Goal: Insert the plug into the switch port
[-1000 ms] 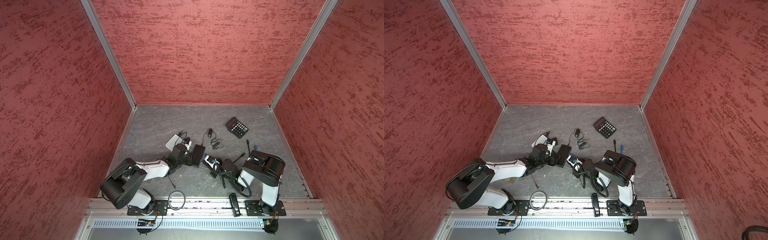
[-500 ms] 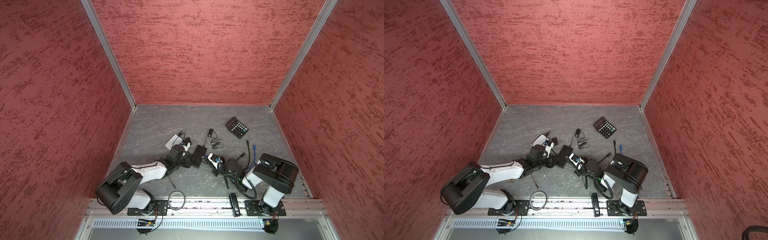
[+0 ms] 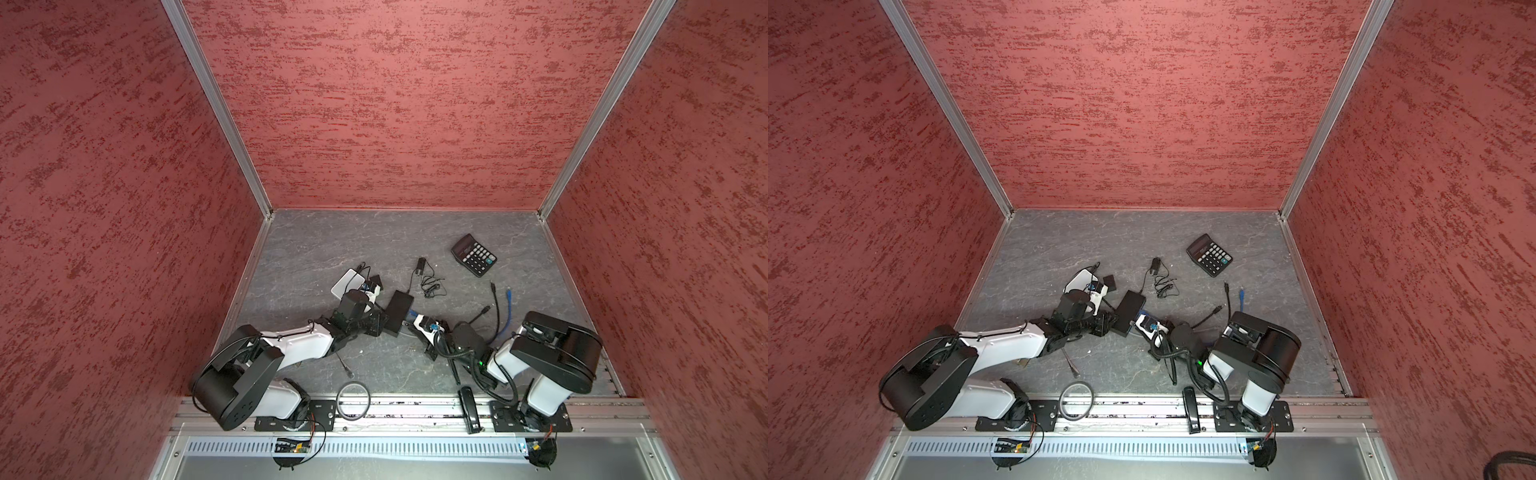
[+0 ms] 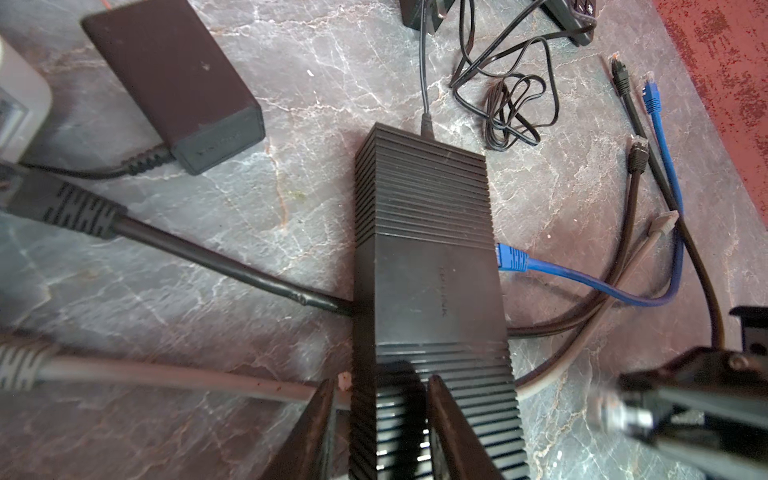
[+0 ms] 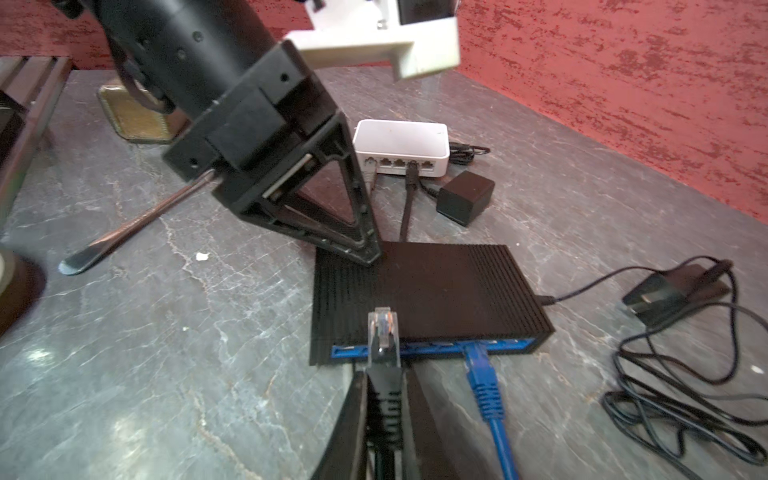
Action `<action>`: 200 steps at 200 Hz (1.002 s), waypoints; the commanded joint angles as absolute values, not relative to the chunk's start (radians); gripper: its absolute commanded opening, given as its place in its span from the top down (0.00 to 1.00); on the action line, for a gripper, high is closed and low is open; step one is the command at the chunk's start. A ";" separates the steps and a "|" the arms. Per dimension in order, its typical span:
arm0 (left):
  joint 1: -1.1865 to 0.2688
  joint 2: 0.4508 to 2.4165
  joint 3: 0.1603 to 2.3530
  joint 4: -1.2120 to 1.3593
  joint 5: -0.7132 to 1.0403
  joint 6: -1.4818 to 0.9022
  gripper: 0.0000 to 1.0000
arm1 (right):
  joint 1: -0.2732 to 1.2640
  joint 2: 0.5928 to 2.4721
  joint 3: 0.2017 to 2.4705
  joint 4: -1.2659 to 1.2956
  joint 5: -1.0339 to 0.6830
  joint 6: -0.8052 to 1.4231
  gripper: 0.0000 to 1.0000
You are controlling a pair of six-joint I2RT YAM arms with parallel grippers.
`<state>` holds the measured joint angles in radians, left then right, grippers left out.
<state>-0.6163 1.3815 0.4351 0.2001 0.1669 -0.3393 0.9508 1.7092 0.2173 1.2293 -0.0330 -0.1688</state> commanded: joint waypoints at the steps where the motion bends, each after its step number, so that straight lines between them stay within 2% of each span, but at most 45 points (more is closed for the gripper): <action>1: -0.618 1.361 0.416 0.207 0.191 -0.331 0.62 | 0.975 1.734 0.210 1.264 -0.034 -0.161 1.00; 46: -0.613 1.337 0.425 0.197 0.189 -0.330 0.61 | 0.979 1.809 0.158 1.387 0.044 -0.121 1.00; 95: -0.587 1.298 0.486 0.160 0.192 -0.296 0.59 | 0.979 1.877 0.155 1.459 0.051 -0.107 1.00; 135: -0.592 1.391 0.533 0.226 0.253 -0.296 0.59 | 0.979 1.920 0.177 1.503 0.061 -0.092 1.00; 200: -0.643 1.528 0.554 0.289 0.257 -0.326 0.60 | 0.969 1.950 0.218 1.488 0.060 -0.092 1.00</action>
<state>-0.6350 1.5028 0.5552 0.2501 0.2462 -0.3153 0.9733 1.9308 0.2016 1.4513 0.0330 -0.1123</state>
